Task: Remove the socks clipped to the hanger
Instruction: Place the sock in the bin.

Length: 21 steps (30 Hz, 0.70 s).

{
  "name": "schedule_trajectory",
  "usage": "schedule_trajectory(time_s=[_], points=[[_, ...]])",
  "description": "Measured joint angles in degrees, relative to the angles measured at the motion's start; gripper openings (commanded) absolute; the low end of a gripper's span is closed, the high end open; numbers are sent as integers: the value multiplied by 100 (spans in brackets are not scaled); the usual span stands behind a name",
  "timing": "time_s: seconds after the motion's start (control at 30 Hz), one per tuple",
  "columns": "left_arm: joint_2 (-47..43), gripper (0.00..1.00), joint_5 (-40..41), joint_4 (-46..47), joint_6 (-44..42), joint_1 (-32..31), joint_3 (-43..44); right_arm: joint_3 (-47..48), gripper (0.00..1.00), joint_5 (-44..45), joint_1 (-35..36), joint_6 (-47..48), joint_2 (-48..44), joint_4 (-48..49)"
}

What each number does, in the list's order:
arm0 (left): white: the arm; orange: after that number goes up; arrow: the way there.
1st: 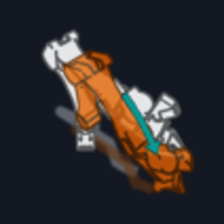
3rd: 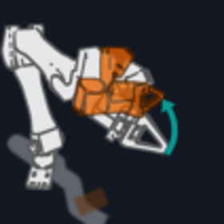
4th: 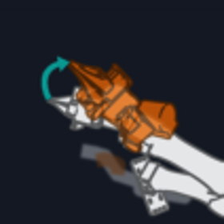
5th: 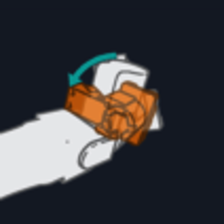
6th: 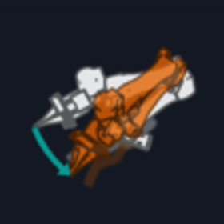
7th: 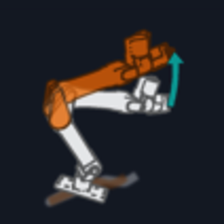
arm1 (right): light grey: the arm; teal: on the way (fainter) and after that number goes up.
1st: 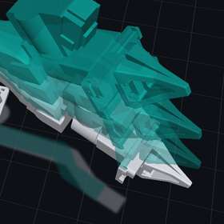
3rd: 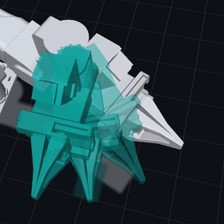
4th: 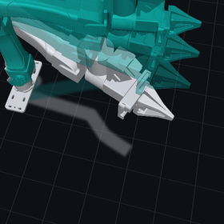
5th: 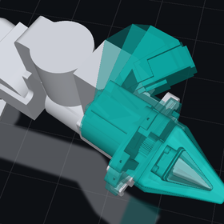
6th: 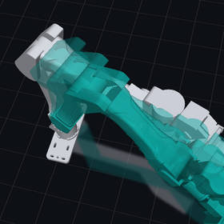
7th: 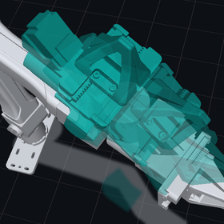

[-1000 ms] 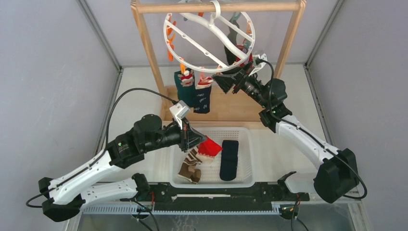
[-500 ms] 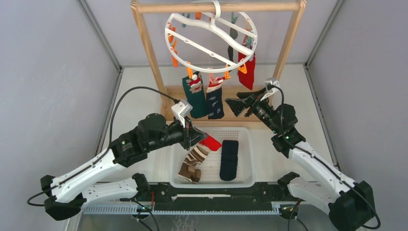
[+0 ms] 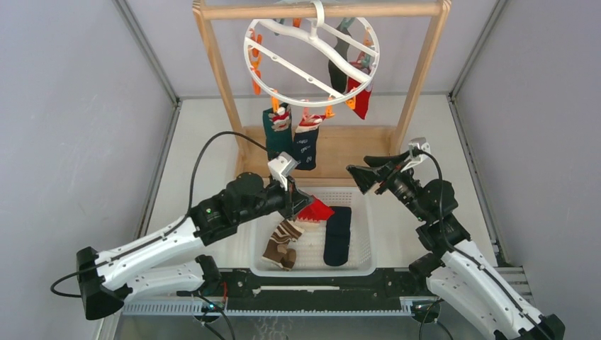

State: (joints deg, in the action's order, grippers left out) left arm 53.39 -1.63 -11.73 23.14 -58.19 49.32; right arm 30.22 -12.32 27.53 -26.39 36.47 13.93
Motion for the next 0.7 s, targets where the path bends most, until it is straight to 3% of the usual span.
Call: schedule_trajectory(time_s=[0.47,0.53,0.63,0.7], points=[[-315,3,-155,645,901,20,-1561,-457,87,4,87,-57,-844,-903],[-337,11,-184,693,1016,20,-1692,-468,87,4,98,-57,-885,-966],[-337,34,-175,741,1163,17,-1871,-468,87,2,107,-57,-907,-1043],[-339,42,-162,741,1263,17,-1976,-468,87,2,109,-57,-905,-1067]])
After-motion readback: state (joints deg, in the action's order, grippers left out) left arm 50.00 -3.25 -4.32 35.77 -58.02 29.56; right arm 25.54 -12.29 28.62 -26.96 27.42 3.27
